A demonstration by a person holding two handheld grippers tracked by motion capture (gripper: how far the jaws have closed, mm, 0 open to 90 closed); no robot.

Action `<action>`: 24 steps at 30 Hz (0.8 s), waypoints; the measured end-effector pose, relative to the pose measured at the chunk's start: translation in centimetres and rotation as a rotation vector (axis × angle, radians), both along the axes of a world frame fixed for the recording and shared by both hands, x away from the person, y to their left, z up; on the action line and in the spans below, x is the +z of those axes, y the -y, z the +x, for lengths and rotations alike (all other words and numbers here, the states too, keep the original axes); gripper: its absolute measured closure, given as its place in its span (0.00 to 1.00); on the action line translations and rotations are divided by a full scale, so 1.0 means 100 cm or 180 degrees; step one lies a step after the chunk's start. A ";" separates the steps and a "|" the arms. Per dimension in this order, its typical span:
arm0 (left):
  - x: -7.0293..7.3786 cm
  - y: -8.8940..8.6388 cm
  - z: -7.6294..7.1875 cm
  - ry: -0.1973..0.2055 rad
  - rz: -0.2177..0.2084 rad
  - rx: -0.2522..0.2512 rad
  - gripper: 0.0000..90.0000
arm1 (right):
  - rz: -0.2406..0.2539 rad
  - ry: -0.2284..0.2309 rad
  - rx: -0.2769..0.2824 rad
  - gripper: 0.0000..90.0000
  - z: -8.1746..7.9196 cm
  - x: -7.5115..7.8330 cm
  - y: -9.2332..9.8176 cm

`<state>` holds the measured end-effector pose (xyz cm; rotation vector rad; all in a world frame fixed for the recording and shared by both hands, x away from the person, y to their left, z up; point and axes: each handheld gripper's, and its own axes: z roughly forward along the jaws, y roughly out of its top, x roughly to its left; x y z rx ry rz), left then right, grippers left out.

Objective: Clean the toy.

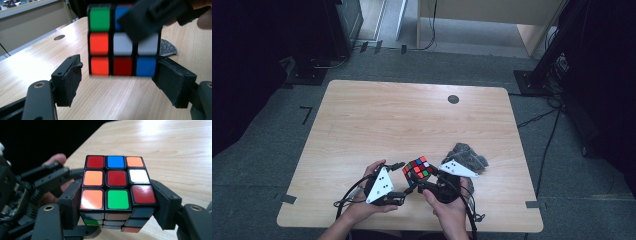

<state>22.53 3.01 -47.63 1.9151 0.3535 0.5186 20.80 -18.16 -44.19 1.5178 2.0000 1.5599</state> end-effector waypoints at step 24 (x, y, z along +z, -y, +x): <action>0.004 -0.037 0.018 -0.0164 -0.0157 0.0257 0.38 | 0.0120 0.0643 0.0200 0.19 0.000 0.024 0.031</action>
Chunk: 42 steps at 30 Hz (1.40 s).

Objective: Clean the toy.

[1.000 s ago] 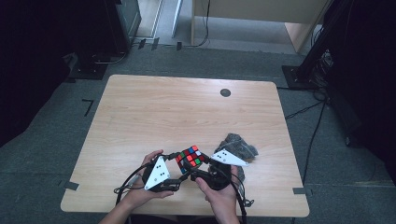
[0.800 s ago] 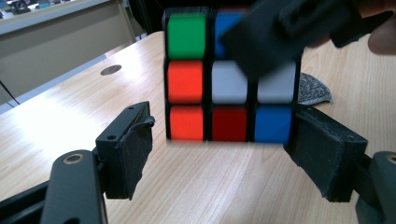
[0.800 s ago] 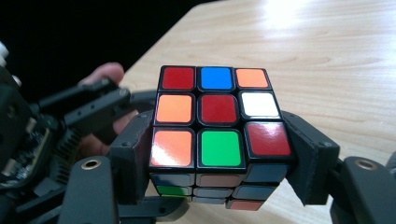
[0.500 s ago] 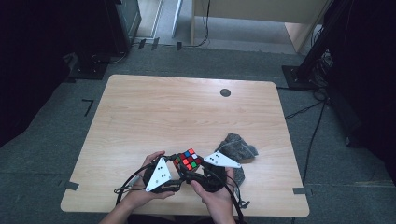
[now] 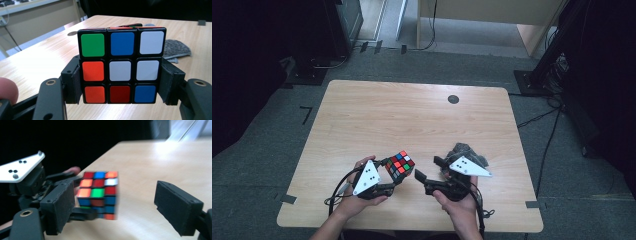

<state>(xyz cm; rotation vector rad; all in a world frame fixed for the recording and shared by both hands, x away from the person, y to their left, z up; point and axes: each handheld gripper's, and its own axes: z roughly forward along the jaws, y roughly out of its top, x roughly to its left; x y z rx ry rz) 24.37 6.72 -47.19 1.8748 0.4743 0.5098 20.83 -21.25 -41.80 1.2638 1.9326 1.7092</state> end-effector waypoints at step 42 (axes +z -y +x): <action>0.000 -0.006 0.002 -0.0127 -0.0147 -0.0047 0.38 | -0.0745 -0.0899 -0.0928 0.85 0.044 -0.101 0.091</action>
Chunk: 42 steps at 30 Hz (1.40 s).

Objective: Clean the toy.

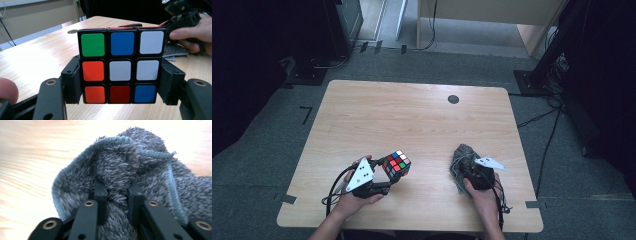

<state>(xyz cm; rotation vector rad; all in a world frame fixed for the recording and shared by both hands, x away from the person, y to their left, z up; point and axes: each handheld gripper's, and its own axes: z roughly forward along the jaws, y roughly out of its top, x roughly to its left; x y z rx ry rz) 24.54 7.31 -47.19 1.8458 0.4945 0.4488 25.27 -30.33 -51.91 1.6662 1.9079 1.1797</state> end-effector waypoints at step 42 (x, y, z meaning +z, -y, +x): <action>0.005 0.024 -0.020 0.0412 0.0391 -0.0299 0.38 | 0.0453 0.0924 0.1098 0.80 -0.045 0.093 -0.080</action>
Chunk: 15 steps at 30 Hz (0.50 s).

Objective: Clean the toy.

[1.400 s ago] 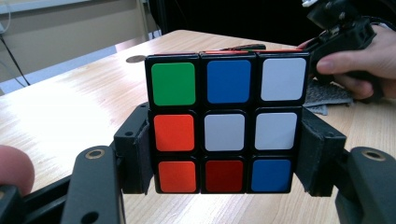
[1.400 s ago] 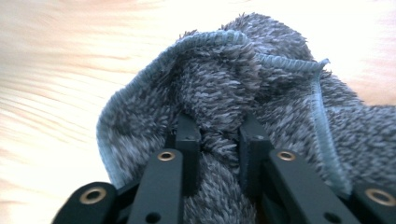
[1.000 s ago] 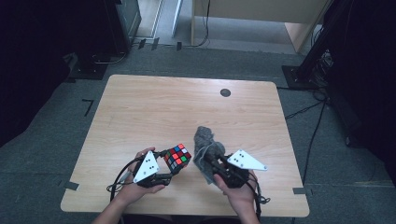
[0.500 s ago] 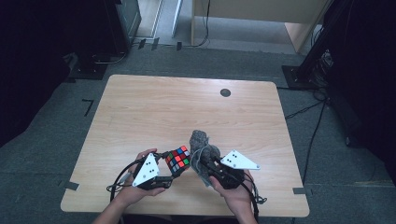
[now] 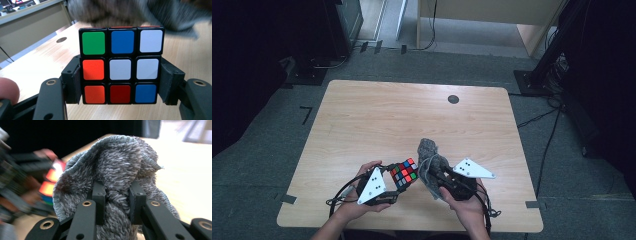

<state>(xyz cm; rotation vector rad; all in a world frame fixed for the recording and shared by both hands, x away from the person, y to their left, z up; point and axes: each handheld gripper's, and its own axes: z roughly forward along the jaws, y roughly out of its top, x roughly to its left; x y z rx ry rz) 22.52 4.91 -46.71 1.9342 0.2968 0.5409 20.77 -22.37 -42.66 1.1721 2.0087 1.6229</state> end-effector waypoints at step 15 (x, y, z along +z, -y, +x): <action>0.010 -0.014 0.006 -0.0267 -0.0497 -0.0122 0.38 | 0.0282 -0.0232 0.0039 0.80 0.010 -0.017 0.008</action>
